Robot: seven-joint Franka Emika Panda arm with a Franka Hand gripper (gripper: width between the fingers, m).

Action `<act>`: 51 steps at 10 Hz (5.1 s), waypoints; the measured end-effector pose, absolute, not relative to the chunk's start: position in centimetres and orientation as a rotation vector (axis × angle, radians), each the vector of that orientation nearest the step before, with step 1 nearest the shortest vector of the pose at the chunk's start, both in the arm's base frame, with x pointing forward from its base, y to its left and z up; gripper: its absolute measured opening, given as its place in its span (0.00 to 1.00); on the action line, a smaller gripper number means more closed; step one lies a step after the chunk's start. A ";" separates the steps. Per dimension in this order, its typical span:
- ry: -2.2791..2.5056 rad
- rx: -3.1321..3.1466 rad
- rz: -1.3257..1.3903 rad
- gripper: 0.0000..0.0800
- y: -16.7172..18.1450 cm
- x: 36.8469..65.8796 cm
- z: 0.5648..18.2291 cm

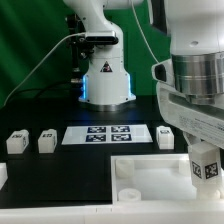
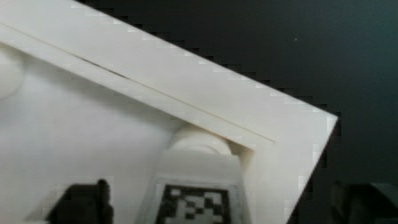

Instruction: Assemble one leg

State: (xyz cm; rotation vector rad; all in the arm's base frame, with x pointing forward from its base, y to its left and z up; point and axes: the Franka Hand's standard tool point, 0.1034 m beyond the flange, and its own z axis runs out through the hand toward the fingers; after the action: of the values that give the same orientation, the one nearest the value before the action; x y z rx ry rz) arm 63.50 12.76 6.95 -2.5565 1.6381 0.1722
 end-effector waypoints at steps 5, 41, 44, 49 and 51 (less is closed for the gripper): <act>1.108 -2.758 0.014 0.81 12.2 64.3 6.2; 1.078 -2.754 -0.078 0.81 13.5 62.3 7.0; 0.696 -2.890 -0.115 0.81 13.2 62.3 6.9; 0.442 -2.955 -0.136 0.81 11.5 62.4 6.3; 0.448 -2.954 -0.137 0.81 11.3 62.6 6.5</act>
Offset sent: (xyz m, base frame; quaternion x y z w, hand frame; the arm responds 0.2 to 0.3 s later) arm -0.0024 -0.0058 -0.0014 0.0300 0.0489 -0.3596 0.9313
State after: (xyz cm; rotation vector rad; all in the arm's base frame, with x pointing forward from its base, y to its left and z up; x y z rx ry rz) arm 62.65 11.34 6.50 -2.9536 0.4484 -0.1367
